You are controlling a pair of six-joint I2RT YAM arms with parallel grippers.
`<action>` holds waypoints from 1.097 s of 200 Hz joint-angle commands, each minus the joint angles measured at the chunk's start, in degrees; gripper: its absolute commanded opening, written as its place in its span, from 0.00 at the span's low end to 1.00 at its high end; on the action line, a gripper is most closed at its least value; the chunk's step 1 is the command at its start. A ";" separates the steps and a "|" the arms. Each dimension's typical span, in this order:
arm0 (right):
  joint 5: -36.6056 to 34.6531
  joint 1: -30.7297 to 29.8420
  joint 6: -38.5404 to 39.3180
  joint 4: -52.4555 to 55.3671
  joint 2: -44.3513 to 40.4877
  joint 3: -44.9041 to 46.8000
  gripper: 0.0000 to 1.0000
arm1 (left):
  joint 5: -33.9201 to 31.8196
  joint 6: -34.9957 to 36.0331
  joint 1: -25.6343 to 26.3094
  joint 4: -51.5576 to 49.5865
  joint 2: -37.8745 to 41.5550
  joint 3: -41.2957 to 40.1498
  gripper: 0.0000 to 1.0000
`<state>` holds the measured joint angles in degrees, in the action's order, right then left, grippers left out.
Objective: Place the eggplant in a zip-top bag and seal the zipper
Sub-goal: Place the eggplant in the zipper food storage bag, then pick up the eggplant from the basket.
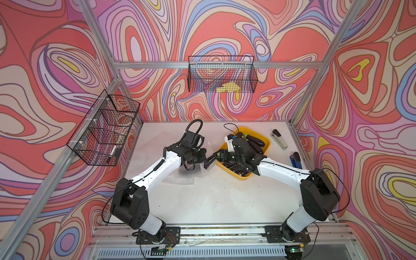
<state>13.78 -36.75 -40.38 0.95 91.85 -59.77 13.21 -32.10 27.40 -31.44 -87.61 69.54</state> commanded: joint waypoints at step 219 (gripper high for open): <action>4.71 2.02 1.01 6.99 -2.64 -7.52 0.67 | -2.31 1.14 0.33 0.49 -0.94 -0.45 0.00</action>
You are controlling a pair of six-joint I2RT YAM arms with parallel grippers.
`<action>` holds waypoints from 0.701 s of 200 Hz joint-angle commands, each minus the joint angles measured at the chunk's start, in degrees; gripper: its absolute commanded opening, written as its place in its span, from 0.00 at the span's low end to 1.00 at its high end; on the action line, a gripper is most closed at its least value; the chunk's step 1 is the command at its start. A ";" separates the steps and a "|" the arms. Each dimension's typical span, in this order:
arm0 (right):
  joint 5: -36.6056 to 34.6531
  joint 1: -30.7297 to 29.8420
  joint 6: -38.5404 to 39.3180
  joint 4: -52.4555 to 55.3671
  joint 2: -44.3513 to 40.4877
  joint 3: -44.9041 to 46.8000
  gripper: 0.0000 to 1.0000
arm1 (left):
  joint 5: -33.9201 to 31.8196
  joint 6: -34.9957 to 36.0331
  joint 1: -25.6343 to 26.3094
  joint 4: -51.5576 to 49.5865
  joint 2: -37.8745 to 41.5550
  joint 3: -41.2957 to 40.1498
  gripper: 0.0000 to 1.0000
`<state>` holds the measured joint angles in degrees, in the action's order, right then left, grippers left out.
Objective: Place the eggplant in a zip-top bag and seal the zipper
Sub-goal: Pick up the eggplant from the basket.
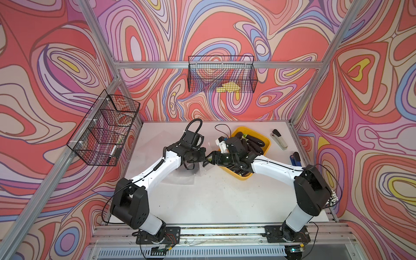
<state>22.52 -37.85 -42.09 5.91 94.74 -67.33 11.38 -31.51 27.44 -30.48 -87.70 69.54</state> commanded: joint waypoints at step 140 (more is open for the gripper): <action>-28.37 21.42 16.73 13.16 13.56 -6.72 0.52 | 0.93 0.70 0.74 -0.47 0.42 -1.61 0.00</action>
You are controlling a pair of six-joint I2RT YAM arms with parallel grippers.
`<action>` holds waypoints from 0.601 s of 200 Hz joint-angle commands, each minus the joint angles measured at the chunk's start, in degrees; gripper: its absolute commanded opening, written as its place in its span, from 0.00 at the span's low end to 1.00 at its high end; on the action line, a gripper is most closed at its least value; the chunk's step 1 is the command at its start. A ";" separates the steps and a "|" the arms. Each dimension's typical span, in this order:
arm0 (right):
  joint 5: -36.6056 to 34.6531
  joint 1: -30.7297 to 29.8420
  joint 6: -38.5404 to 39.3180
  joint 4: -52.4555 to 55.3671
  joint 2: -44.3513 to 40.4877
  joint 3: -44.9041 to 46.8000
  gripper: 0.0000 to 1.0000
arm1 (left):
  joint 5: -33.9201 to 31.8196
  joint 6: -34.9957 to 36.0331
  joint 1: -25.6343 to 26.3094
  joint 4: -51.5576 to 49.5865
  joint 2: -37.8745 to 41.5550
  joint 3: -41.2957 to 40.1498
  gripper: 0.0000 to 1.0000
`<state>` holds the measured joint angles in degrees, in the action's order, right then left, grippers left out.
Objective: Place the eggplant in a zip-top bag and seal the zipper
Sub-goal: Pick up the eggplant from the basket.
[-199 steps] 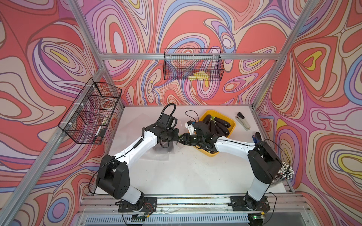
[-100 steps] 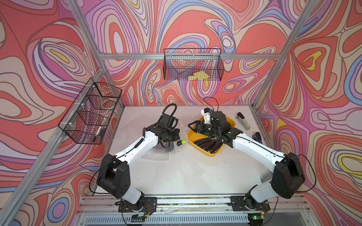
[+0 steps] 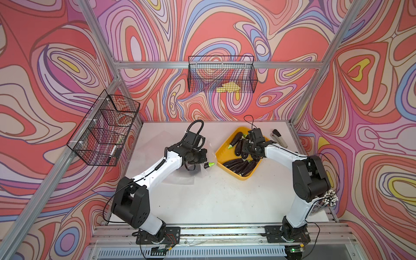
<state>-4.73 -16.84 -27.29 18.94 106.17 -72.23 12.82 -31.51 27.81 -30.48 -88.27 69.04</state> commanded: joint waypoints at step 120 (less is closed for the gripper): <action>0.36 1.02 1.80 -1.04 5.74 -6.36 0.33 | -0.20 0.76 0.32 -0.62 0.78 -0.67 0.00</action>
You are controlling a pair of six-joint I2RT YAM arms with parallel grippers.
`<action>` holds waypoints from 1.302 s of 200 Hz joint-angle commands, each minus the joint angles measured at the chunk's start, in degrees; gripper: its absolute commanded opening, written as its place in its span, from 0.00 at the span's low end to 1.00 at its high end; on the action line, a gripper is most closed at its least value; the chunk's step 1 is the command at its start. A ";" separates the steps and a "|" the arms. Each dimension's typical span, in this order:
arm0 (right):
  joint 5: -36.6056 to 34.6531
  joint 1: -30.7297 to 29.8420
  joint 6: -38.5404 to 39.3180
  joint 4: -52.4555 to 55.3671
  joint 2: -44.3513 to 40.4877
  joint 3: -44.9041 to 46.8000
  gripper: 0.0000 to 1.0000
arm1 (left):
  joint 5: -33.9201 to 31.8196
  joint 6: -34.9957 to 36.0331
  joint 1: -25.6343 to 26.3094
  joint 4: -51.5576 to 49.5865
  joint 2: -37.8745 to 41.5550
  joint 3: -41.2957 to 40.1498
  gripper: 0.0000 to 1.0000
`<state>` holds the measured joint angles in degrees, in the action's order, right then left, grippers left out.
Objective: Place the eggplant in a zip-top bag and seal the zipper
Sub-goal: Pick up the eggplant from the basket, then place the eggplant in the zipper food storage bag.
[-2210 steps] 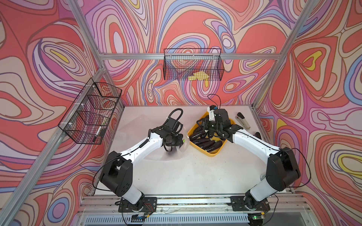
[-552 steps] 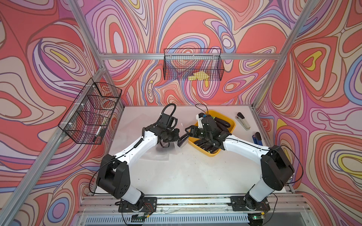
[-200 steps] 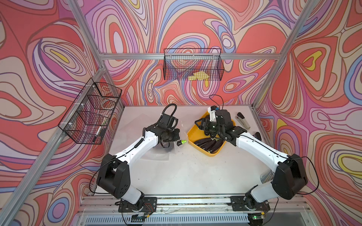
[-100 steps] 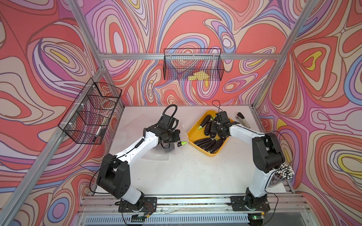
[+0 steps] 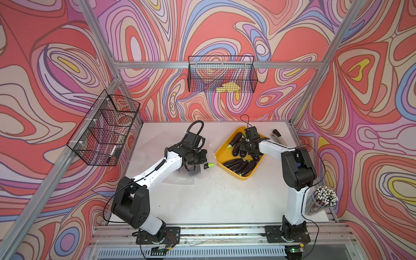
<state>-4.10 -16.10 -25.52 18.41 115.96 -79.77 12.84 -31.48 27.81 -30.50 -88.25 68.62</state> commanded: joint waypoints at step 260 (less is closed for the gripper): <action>-23.61 -42.35 -12.88 -47.73 -20.65 27.87 0.39 | 15.28 -11.13 -5.98 5.76 -0.44 0.35 0.00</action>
<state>-24.25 -56.36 -39.72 -31.99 94.63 -50.26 25.80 -40.36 22.37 -27.11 -90.80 69.45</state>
